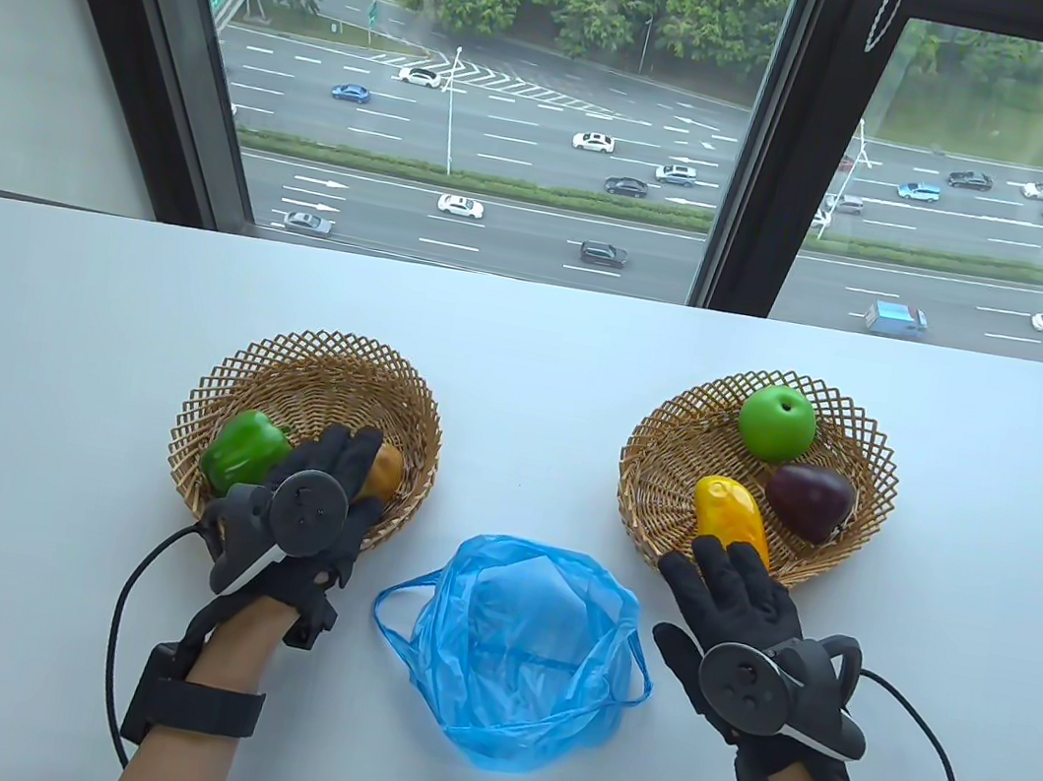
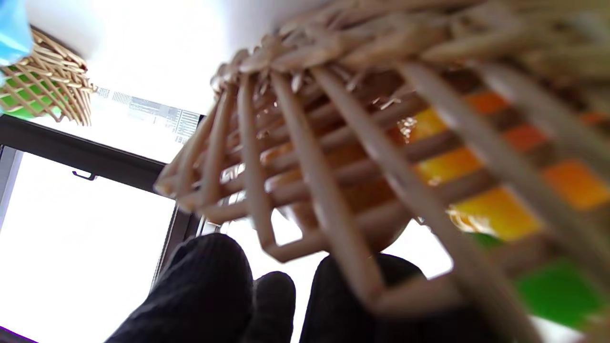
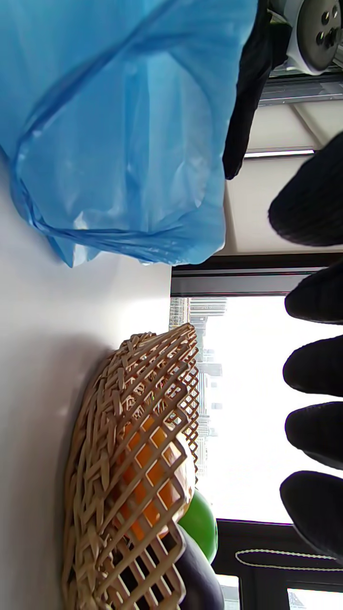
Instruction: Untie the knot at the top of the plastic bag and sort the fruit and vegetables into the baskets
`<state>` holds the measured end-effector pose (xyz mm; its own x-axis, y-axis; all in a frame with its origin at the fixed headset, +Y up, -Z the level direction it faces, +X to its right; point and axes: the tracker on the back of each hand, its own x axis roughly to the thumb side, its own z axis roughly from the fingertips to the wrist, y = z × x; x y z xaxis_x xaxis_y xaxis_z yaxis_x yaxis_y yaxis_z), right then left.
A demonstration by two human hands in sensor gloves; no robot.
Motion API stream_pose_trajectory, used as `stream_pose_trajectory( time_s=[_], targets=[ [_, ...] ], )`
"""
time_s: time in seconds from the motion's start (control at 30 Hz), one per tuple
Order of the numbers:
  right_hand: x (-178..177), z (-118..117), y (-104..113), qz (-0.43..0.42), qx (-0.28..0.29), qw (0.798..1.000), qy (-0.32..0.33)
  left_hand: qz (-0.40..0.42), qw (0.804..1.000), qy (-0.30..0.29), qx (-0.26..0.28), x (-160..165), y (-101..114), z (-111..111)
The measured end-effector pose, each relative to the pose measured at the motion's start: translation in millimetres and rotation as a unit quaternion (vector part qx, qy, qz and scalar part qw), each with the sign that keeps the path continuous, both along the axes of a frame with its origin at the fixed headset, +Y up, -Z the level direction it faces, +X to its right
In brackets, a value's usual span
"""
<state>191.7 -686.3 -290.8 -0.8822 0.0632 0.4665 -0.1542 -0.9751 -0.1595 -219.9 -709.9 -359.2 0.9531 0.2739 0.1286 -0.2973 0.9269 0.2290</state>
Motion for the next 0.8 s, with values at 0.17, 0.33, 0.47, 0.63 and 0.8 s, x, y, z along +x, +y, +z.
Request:
stream_pose_trajectory(
  time_s=[0.17,0.33,0.47,0.63,0.8],
  targets=[
    [-1.0,2.4,4.4,0.002,0.014,1.0,-0.004,-0.024,0.998,-0.023,0.051,6.4,11.7,20.5],
    [-5.1,5.0,4.2,0.013,0.015,1.0,0.0,-0.022,0.995,-0.052,0.078,16.5,21.5,29.0],
    [-8.8,7.1,4.4,0.022,0.015,1.0,0.005,-0.016,0.995,-0.075,0.071,23.5,30.4,35.3],
    [-10.6,9.6,6.4,0.029,0.012,1.0,0.005,0.02,0.992,-0.116,0.046,37.1,43.6,49.2],
    [-7.5,6.8,4.3,0.025,-0.003,1.0,0.001,-0.032,0.989,-0.147,-0.004,48.2,35.6,60.5]
  ],
)
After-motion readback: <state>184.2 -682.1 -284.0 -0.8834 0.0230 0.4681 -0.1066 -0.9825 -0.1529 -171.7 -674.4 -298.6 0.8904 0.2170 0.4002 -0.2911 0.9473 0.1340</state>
